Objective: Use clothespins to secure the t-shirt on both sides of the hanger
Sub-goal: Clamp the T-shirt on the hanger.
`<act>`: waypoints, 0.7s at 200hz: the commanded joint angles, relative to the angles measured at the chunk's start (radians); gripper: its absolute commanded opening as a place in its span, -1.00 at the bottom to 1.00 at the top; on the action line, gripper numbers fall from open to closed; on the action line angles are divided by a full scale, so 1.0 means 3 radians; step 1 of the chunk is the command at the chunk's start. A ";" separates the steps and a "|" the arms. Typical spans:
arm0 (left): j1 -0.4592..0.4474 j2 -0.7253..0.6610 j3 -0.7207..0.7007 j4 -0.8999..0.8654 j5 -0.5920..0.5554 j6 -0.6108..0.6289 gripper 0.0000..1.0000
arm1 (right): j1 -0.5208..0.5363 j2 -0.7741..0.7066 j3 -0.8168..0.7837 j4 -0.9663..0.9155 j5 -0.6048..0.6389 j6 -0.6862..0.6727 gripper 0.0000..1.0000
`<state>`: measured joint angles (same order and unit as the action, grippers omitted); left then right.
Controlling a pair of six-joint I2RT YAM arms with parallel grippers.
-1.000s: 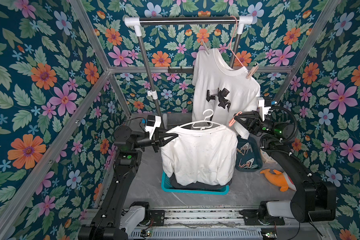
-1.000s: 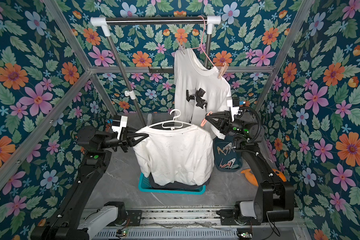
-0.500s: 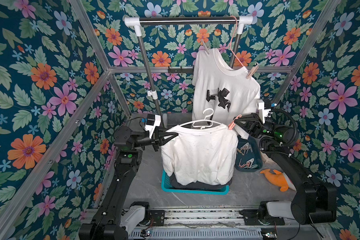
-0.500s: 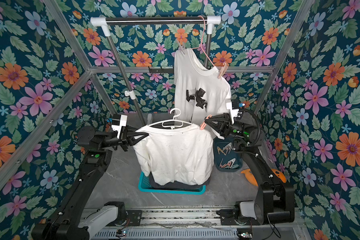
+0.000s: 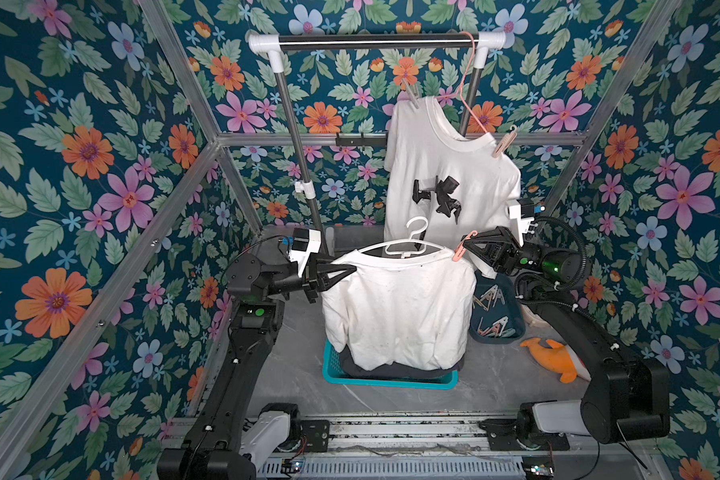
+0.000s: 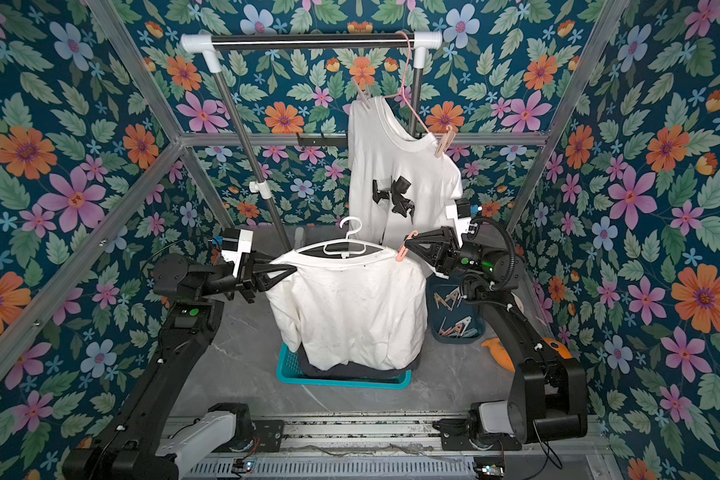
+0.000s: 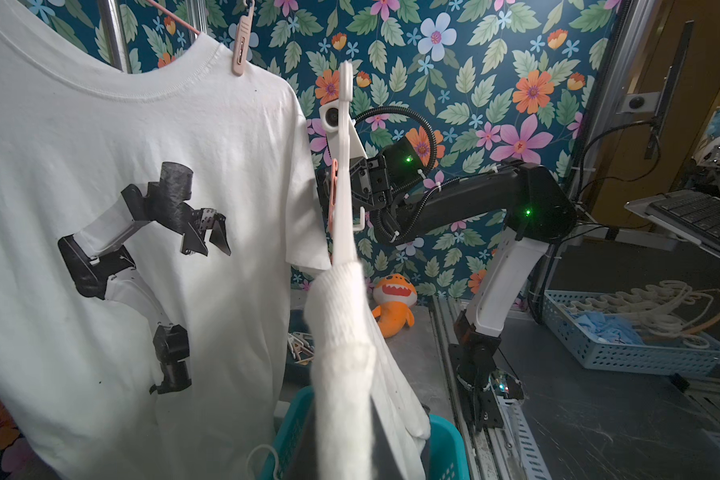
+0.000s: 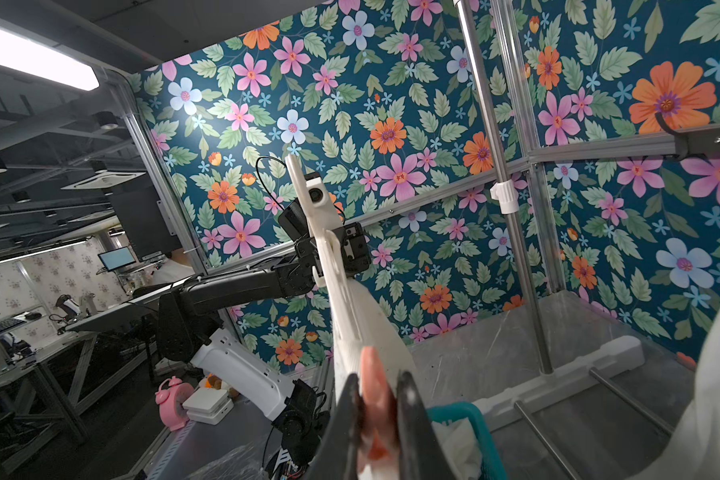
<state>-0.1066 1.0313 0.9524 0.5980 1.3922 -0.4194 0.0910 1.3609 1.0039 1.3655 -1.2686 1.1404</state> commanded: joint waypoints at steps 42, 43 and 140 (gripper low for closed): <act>-0.0003 0.0033 0.0001 0.0429 -0.0065 -0.0221 -1.00 | 0.0015 -0.0005 -0.0101 0.0193 -0.0031 0.0023 -0.88; -0.0003 0.0033 0.0001 0.0427 -0.0064 -0.0222 -1.00 | 0.0015 -0.0003 -0.0105 0.0193 -0.0031 0.0023 -0.87; -0.0008 0.0033 -0.0047 0.0385 -0.0074 -0.0193 -1.00 | -0.0025 -0.0088 -0.0141 -0.0095 -0.0021 -0.0058 0.29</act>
<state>-0.1097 1.0447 0.9360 0.6807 1.3880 -0.4896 0.0906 1.3586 0.9562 1.3449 -1.2755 1.1442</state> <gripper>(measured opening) 0.107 0.610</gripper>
